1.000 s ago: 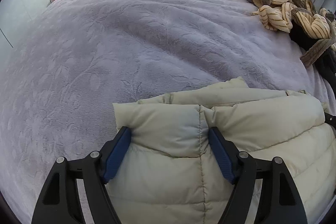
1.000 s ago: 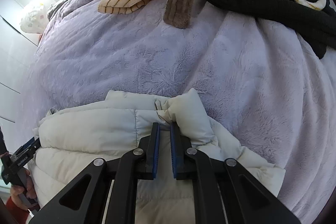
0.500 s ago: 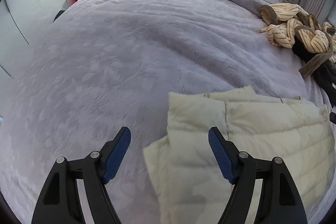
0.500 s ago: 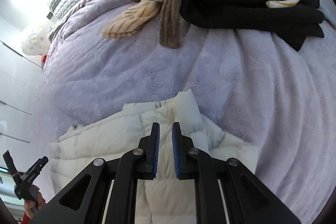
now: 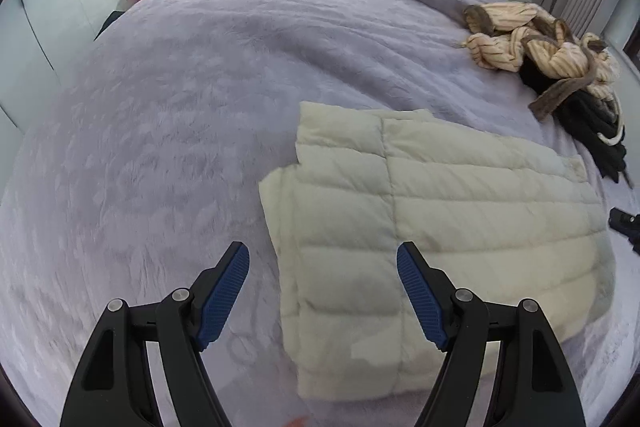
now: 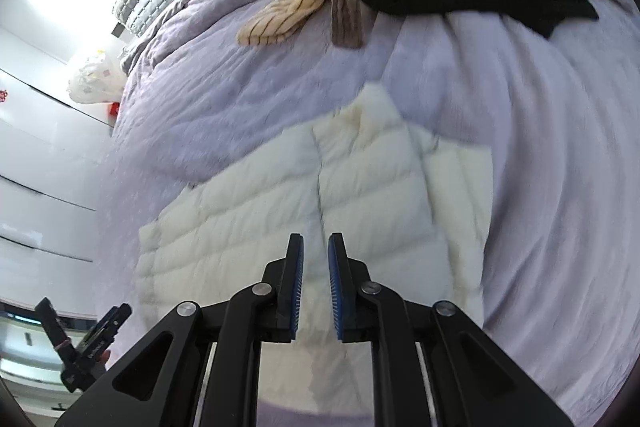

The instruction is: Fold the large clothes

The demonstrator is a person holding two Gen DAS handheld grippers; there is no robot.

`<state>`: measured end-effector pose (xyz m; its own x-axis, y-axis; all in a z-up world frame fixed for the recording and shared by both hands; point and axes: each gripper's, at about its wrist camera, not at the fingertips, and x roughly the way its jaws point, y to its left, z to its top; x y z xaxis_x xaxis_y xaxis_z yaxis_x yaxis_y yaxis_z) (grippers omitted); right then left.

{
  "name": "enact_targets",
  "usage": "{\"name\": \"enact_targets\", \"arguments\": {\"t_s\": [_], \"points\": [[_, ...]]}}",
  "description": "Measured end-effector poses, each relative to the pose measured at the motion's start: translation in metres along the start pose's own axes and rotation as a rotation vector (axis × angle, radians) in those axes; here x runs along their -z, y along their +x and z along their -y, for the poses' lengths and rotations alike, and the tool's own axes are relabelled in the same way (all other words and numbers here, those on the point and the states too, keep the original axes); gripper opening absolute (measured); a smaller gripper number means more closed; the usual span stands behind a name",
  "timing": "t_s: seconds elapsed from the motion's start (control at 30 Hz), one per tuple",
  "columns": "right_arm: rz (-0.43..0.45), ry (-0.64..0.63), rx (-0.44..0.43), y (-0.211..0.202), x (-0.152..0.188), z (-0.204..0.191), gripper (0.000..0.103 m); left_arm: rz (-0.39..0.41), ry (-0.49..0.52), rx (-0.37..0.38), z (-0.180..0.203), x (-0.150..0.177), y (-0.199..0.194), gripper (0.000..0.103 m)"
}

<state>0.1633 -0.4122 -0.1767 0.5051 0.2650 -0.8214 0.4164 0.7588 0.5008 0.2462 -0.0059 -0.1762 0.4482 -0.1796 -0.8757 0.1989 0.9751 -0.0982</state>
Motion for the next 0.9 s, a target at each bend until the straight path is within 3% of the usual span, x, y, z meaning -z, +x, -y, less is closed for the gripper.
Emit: {"name": "enact_targets", "arguments": {"t_s": [0.03, 0.07, 0.1, 0.13, 0.23, 0.3, 0.37, 0.47, 0.63, 0.9], "points": [[-0.006, 0.008, -0.011, -0.002, 0.007, 0.001, 0.026, -0.002, -0.001, 0.002, 0.000, 0.005, -0.003, 0.092], [-0.008, 0.012, -0.017, -0.004, 0.012, 0.001, 0.046, -0.012, -0.003, 0.007, 0.000, 0.011, -0.006, 0.103], [-0.007, 0.020, -0.028, -0.007, 0.019, 0.002, 0.069, -0.012, -0.006, 0.012, 0.000, 0.017, -0.009, 0.103], [-0.002, 0.027, -0.042, -0.011, 0.027, 0.003, 0.075, -0.017, -0.002, 0.014, 0.001, 0.022, -0.011, 0.103], [-0.009, 0.055, -0.074, -0.019, 0.048, 0.007, 0.076, -0.039, 0.007, -0.011, 0.001, 0.035, -0.015, 0.103], [-0.014, 0.081, -0.095, -0.023, 0.060, 0.010, 0.085, -0.073, -0.014, -0.024, -0.002, 0.044, -0.014, 0.103], [-0.022, 0.112, -0.118, -0.026, 0.075, 0.015, 0.086, -0.098, -0.041, -0.044, -0.006, 0.052, -0.013, 0.103], [-0.024, 0.155, -0.140, -0.029, 0.094, 0.023, 0.103, -0.133, -0.054, -0.086, -0.009, 0.062, -0.008, 0.103], [-0.035, 0.202, -0.161, -0.029, 0.114, 0.035, 0.103, -0.188, -0.053, -0.059, -0.007, 0.074, -0.002, 0.103], [-0.071, 0.252, -0.145, -0.018, 0.128, 0.042, 0.103, -0.195, -0.070, -0.043, -0.005, 0.076, 0.000, 0.103]]}}
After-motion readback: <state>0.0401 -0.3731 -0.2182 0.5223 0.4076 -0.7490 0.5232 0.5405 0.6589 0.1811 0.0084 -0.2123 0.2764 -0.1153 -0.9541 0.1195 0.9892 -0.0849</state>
